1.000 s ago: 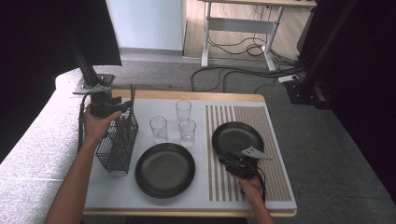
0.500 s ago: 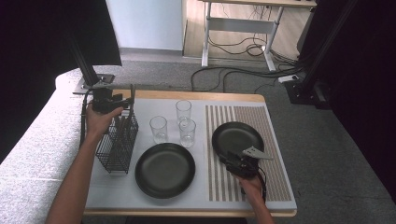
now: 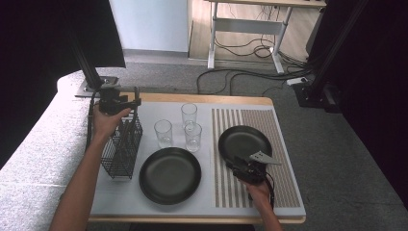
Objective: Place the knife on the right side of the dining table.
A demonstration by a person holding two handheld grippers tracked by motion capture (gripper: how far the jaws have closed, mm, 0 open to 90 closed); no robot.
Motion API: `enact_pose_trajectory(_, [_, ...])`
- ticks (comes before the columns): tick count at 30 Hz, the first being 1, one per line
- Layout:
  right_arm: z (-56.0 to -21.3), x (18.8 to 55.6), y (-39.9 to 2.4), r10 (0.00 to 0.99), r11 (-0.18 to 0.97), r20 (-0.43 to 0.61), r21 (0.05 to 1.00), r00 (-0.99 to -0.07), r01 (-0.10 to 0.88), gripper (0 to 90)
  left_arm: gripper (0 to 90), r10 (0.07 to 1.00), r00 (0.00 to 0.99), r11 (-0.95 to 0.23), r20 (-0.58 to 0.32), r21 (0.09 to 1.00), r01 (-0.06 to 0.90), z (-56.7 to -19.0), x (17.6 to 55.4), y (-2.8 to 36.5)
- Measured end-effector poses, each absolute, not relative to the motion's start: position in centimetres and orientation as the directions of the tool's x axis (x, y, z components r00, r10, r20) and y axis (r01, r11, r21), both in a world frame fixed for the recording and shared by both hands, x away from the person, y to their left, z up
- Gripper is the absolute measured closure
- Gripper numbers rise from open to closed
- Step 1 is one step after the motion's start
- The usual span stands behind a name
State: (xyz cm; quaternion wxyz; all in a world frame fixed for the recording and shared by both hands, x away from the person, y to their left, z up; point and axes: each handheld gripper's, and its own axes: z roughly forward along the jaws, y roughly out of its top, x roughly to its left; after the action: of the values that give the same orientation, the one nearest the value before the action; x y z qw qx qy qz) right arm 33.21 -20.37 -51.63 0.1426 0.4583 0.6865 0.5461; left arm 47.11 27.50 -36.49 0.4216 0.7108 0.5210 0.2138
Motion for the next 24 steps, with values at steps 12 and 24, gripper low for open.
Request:
enact_pose_trajectory(12, [-51.6,33.2,-20.7,0.787,-0.021,0.307,0.881,-0.535,0.473,48.7,38.5,0.929,0.350,-0.109,-0.118,0.817,0.566,-36.6,47.9,27.1])
enact_pose_trajectory(24, [-51.6,33.2,-20.8,0.789,-0.028,0.310,0.880,-0.530,0.474,48.7,44.8,0.937,0.334,-0.119,-0.105,0.803,0.584,-37.0,49.1,26.5])
